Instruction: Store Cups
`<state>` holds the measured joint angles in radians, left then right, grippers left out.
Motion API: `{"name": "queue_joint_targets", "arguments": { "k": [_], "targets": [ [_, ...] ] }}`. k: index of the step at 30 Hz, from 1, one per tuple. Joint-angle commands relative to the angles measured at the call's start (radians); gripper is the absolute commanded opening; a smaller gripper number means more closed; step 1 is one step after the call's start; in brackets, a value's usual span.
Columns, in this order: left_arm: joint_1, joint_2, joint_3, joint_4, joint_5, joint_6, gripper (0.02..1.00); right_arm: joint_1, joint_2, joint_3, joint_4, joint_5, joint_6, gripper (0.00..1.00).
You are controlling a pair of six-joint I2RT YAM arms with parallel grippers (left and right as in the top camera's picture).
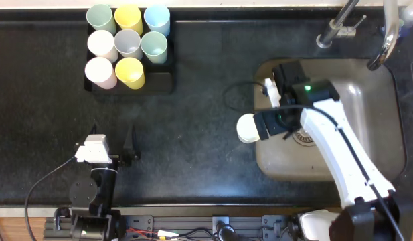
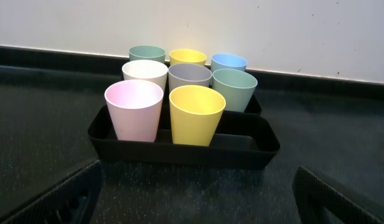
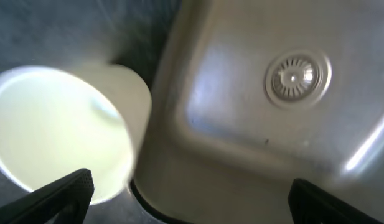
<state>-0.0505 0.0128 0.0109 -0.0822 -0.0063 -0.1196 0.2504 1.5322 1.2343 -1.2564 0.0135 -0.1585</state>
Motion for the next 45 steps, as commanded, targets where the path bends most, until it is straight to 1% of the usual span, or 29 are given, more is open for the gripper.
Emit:
{"name": "queue_joint_targets", "arguments": {
  "k": [1,5,7,11,12,13,14,15,16,17,18,19,20,22,23,25,29,32,39,45],
  "targets": [
    [0.005,-0.01,-0.003,-0.001,0.013,0.019,0.998,0.003,0.045,0.071,-0.004,-0.032,-0.052,0.998],
    [0.005,-0.01,-0.003,-0.002,0.013,0.019,0.998,0.004,0.08,0.071,-0.008,-0.035,-0.052,0.998],
    [0.005,-0.01,-0.003,-0.002,0.013,0.019,0.998,0.004,0.1,0.071,-0.008,-0.051,-0.06,0.998],
    [0.005,-0.01,-0.003,-0.002,0.013,0.019,0.998,0.005,0.133,0.071,-0.009,-0.05,-0.073,0.998],
    [0.005,-0.01,-0.003,-0.002,0.013,0.019,0.998,0.005,0.138,0.071,-0.009,-0.05,-0.076,0.993],
    [0.005,-0.01,-0.003,-0.002,0.013,0.019,0.998,0.005,0.142,0.071,-0.009,-0.05,-0.082,0.963],
    [0.005,-0.01,-0.003,-0.002,0.013,0.019,0.998,0.005,0.144,0.071,-0.009,-0.05,-0.083,0.864],
    [0.005,-0.01,-0.003,-0.001,0.013,0.019,0.998,0.005,0.146,0.071,-0.009,-0.05,-0.089,0.669],
    [0.005,-0.01,-0.003,-0.002,0.013,0.019,0.998,0.004,0.148,0.071,-0.008,-0.05,-0.09,0.452],
    [0.005,-0.01,-0.003,-0.002,0.013,0.019,0.998,0.004,0.151,0.071,-0.007,-0.05,-0.09,0.281],
    [0.005,-0.01,-0.003,-0.002,0.013,0.019,0.998,0.005,0.154,0.071,-0.005,-0.051,-0.09,0.191],
    [0.005,-0.01,-0.003,-0.002,0.013,0.019,0.998,0.005,0.158,0.071,-0.003,-0.052,-0.09,0.128],
    [0.005,-0.01,-0.003,-0.001,0.013,0.019,0.998,0.005,0.163,0.071,-0.003,-0.057,-0.093,0.086],
    [0.005,-0.01,-0.003,-0.002,0.013,0.019,0.998,0.007,0.174,0.071,-0.003,-0.108,-0.116,0.11],
    [0.005,-0.01,-0.003,-0.002,0.013,0.019,0.998,0.008,0.18,0.071,-0.003,-0.132,-0.119,0.045],
    [0.005,-0.01,-0.003,-0.002,0.013,0.019,0.998,0.014,0.19,0.071,-0.001,-0.154,-0.125,0.042],
    [0.005,-0.01,-0.003,-0.002,0.013,0.019,0.998,0.027,0.192,0.076,0.003,-0.154,-0.137,0.045],
    [0.005,-0.01,-0.003,-0.002,0.013,0.019,0.998,0.033,0.186,0.129,-0.029,-0.151,-0.133,0.045],
    [0.005,-0.01,-0.003,-0.002,0.013,0.019,0.998,0.068,0.187,0.489,-0.194,-0.151,-0.125,0.042],
    [0.005,-0.01,-0.003,-0.001,0.013,0.019,0.998,0.132,0.21,0.786,-0.261,-0.146,-0.089,0.045]
  ]
}}
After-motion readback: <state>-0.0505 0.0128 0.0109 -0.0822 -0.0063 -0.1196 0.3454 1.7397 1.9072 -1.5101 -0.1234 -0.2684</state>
